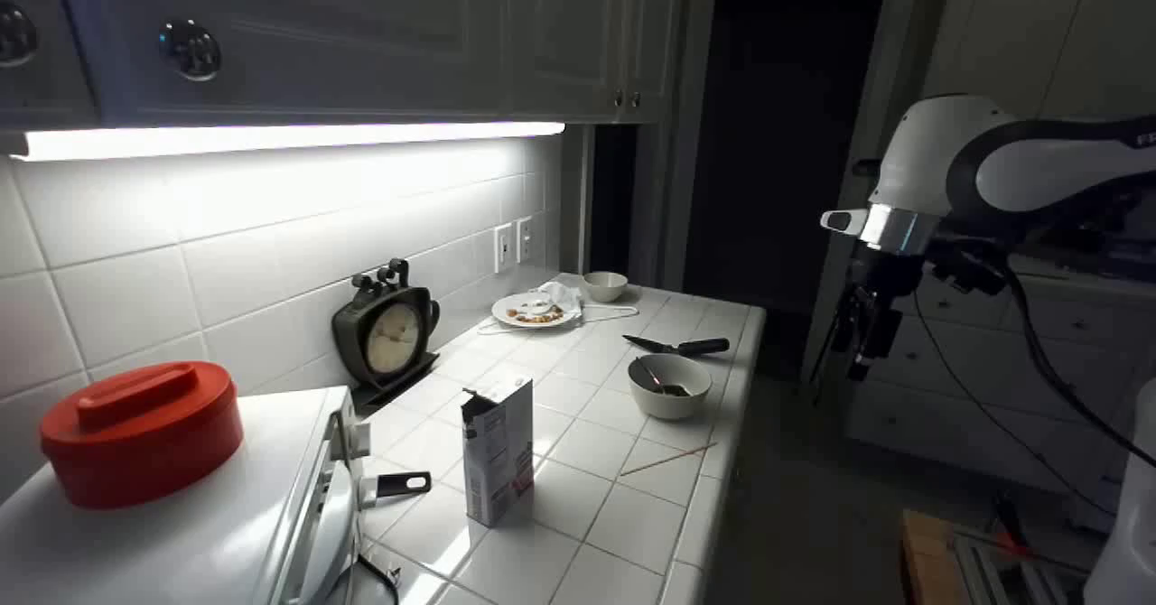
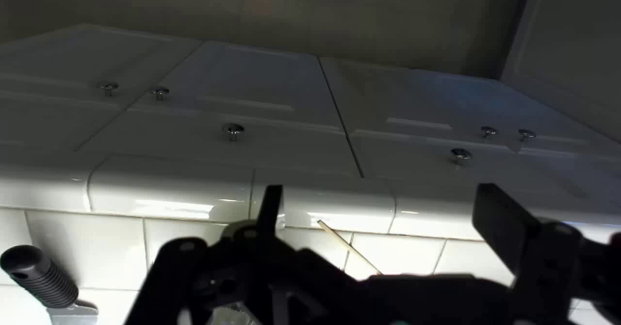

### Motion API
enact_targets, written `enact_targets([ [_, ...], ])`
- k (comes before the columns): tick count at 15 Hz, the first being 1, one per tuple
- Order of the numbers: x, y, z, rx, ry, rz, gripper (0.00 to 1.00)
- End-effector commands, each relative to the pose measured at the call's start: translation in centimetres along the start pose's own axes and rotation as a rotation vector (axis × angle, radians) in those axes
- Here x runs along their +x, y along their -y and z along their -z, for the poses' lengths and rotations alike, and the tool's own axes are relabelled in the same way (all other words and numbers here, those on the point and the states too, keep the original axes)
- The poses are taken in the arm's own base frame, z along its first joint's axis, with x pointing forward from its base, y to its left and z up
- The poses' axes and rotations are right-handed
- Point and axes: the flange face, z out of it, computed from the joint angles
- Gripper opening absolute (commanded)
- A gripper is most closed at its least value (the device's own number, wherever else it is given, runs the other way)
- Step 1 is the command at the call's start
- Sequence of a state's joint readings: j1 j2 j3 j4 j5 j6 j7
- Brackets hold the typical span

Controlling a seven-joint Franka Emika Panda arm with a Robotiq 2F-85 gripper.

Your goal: Use the spoon to stir up the contents in the bowl

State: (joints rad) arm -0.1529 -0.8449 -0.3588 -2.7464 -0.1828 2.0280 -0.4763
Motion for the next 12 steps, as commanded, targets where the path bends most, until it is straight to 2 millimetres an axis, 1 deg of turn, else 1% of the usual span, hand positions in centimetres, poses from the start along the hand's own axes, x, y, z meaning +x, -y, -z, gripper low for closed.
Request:
enact_targets([
  [1, 0.0, 0.0, 0.1, 0.0, 0.001, 0.0, 1.0],
  [8, 0.0, 0.0, 0.1, 0.0, 0.001, 0.0, 1.0],
  [9, -0.2, -0.4, -0.7, 0.025, 0.019, 0.025, 1.0],
  [10, 0.4, -1.1, -1.4, 0.0, 0.011, -0.013, 1.0],
  [12, 1.3, -1.4, -2.4, 0.044, 0.011, -0.001, 1.0],
])
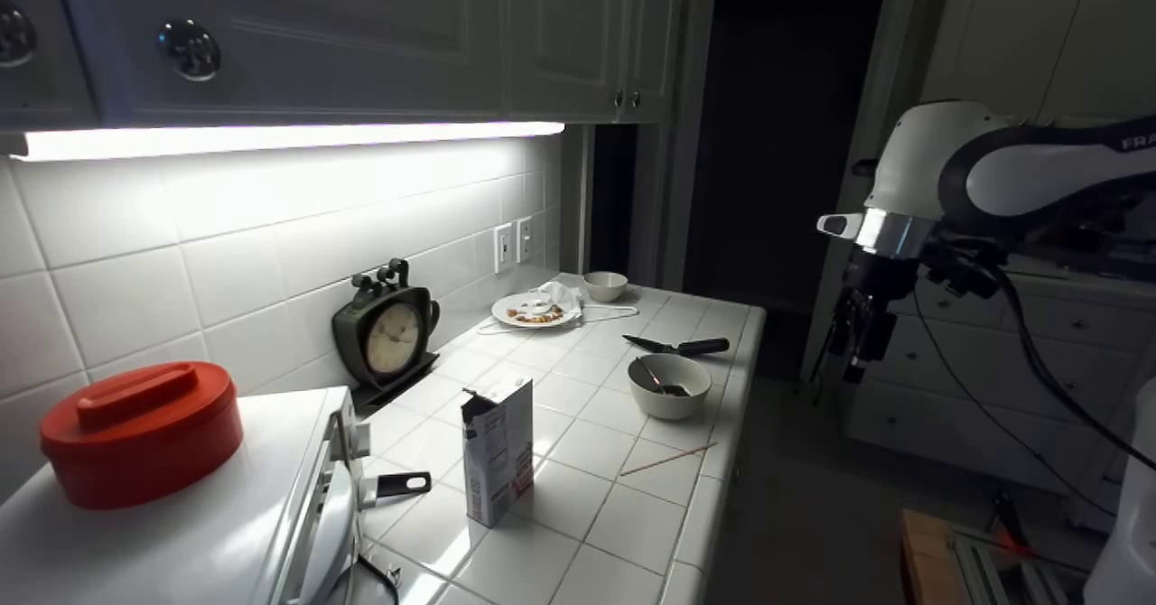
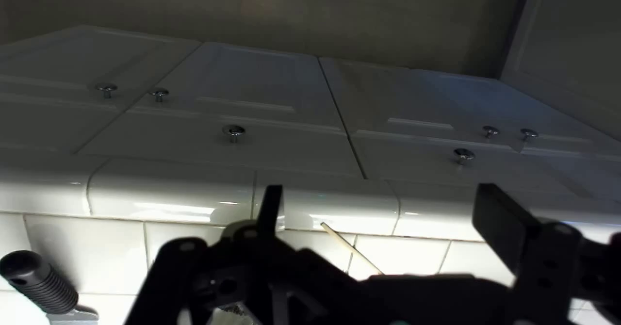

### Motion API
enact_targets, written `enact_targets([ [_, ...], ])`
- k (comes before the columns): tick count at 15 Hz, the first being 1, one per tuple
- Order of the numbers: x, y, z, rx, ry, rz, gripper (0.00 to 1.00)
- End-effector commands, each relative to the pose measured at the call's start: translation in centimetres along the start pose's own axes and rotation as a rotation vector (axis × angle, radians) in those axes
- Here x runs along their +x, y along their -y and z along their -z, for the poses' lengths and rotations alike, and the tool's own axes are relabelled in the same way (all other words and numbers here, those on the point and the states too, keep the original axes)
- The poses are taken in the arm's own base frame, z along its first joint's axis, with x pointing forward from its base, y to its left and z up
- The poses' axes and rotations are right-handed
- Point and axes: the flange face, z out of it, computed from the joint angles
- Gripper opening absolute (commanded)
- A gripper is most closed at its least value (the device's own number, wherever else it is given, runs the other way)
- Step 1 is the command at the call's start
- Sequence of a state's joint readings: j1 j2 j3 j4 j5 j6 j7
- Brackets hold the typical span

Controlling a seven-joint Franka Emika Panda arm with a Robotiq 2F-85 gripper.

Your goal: Use the spoon to stir up the contents in the bowl

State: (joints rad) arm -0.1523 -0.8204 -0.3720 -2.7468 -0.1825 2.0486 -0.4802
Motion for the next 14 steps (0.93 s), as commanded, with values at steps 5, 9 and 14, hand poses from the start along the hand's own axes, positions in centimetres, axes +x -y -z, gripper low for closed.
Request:
enact_targets([
  [5, 6.4, -2.0, -2.8, 0.075, -0.161, 0.093, 1.0],
  [9, 11.1, -3.5, -2.6, 0.101, -0.317, 0.094, 1.0],
  [14, 15.0, -6.9, -3.4, 0.16, -0.379, 0.029, 1.0],
])
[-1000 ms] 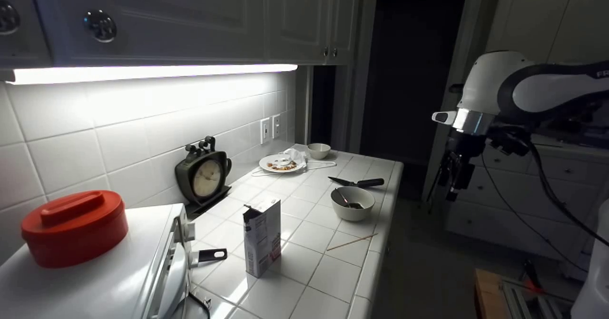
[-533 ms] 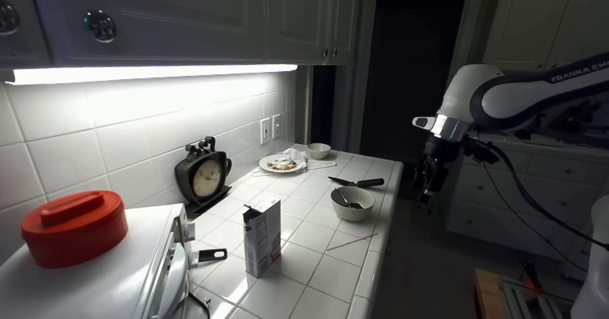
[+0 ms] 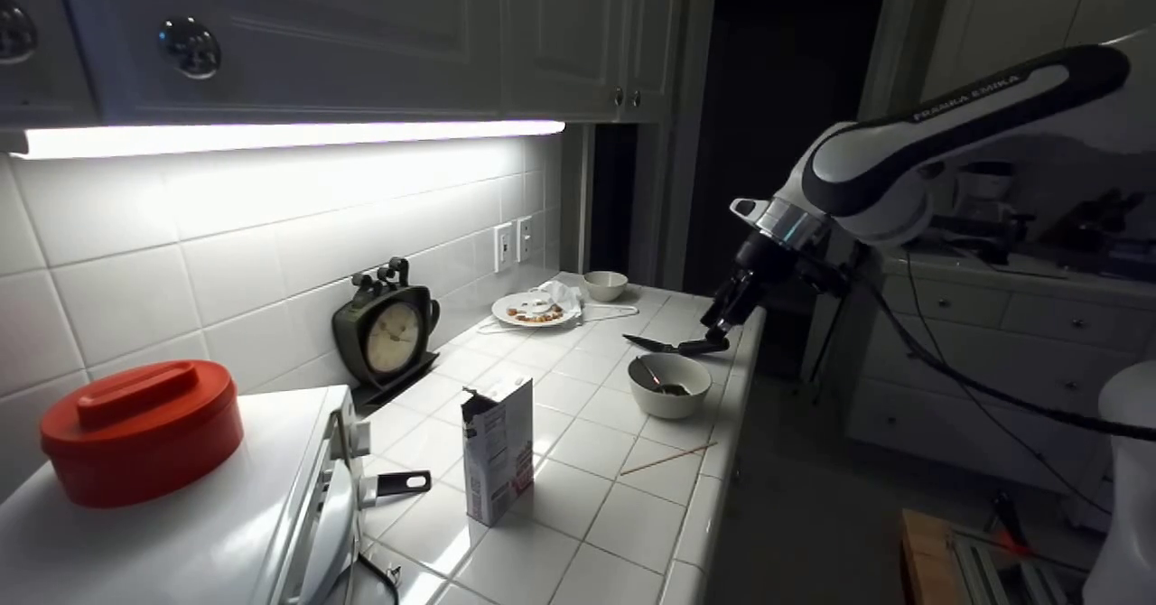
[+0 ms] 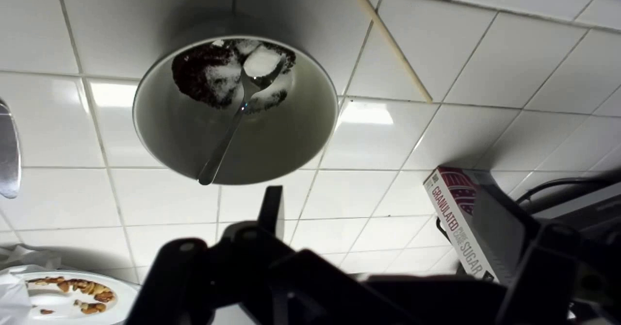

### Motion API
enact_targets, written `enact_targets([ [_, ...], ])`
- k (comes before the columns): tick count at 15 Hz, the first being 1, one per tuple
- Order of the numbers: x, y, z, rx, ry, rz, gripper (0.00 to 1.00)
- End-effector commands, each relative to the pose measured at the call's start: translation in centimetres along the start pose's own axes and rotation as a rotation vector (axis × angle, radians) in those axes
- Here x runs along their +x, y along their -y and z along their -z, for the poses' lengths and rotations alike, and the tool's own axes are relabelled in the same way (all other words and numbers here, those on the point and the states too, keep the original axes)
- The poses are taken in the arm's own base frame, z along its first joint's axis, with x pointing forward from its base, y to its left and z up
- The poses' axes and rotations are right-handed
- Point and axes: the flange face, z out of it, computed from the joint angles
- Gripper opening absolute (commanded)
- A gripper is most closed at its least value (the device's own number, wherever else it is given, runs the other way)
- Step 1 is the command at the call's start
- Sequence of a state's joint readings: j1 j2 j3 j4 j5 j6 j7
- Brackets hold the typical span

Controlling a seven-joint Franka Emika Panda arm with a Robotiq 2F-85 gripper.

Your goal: Use the spoon to stir up the contents in the bowl

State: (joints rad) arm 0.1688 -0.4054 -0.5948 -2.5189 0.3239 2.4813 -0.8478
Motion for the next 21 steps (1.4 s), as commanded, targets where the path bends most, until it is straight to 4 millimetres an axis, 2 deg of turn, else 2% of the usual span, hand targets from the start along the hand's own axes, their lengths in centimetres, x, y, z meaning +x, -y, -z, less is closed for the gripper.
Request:
enact_targets([
  [1, 2.4, -3.6, -1.6, 0.023, -0.025, -0.064, 1.0],
  [6, 3.3, -7.0, -4.2, 0.087, -0.035, -0.215, 1.0],
  [13, 2.7, -11.0, -8.3, 0.081, 0.031, -0.34, 1.0],
  [14, 2.2, -9.9, -7.3, 0.064, 0.024, -0.306, 1.0],
  [16, 2.0, -10.2, -8.0, 0.065, 0.036, -0.311, 1.0],
  [21, 2.0, -10.7, -7.9, 0.028, 0.023, -0.314, 1.0],
])
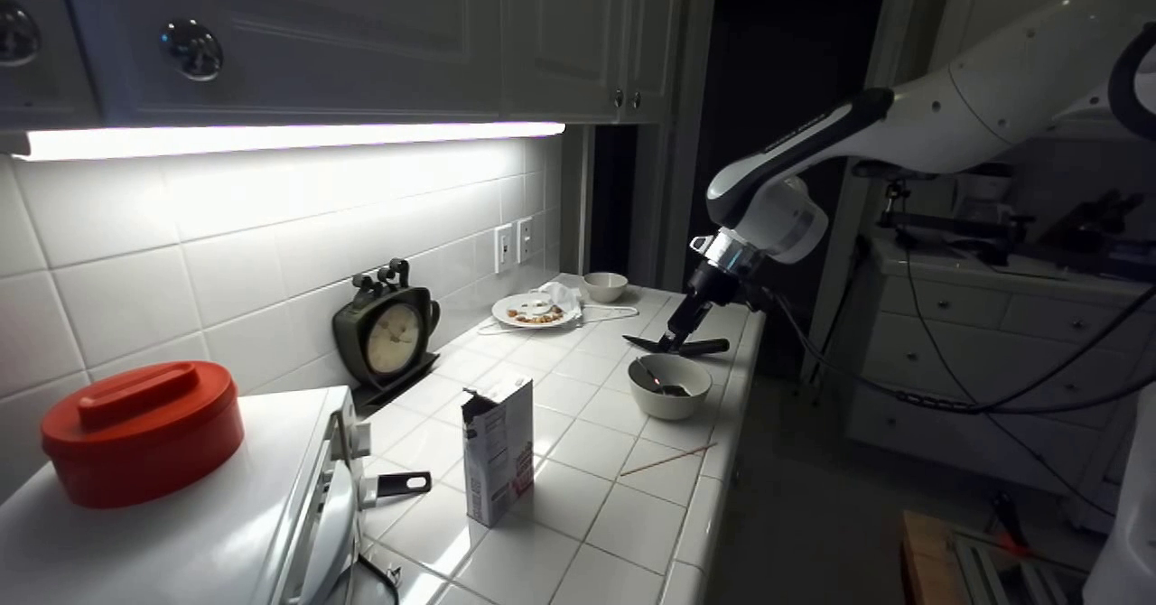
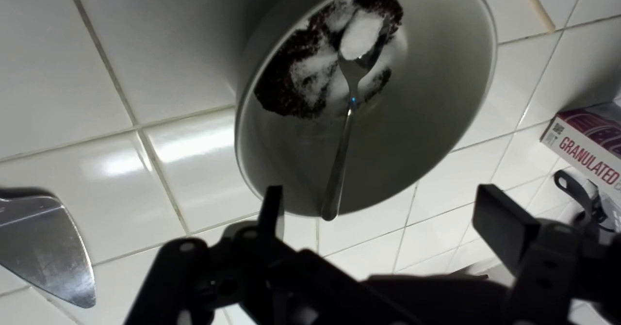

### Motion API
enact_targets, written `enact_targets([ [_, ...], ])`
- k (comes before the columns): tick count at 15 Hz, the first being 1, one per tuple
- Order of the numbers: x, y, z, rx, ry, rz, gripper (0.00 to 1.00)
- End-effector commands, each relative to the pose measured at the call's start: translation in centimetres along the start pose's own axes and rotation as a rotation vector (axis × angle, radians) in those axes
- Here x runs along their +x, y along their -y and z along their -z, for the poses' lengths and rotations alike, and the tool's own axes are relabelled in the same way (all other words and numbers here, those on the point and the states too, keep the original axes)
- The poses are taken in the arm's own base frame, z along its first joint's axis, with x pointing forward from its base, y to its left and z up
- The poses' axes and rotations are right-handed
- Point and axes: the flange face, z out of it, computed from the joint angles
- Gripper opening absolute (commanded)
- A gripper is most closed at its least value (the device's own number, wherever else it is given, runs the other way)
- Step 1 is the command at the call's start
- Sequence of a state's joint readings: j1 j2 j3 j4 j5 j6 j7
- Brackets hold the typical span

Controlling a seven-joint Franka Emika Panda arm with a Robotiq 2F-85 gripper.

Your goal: Use the spoon to stir up the contents in the bowl

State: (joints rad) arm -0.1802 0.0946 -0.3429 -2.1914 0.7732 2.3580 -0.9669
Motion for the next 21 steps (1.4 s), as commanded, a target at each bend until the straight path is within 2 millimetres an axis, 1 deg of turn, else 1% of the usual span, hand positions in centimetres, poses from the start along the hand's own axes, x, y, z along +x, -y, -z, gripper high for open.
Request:
enact_targets([
  [1, -0.1, -0.4, 0.0, -0.017, -0.024, -0.012, 1.0],
  [8, 0.0, 0.1, -1.6, -0.002, -0.031, -0.016, 1.0],
  [15, 0.0, -0.2, -3.7, 0.049, -0.017, -0.042, 1.0],
  [16, 0.0, -0.3, -4.0, 0.052, -0.018, -0.047, 0.98],
  [19, 0.1, -0.6, -4.4, 0.057, -0.024, -0.055, 0.68],
  [20, 0.1, -0.7, -4.5, 0.058, -0.023, -0.056, 0.65],
  [21, 0.2, -0.9, -4.6, 0.058, -0.026, -0.059, 0.57],
])
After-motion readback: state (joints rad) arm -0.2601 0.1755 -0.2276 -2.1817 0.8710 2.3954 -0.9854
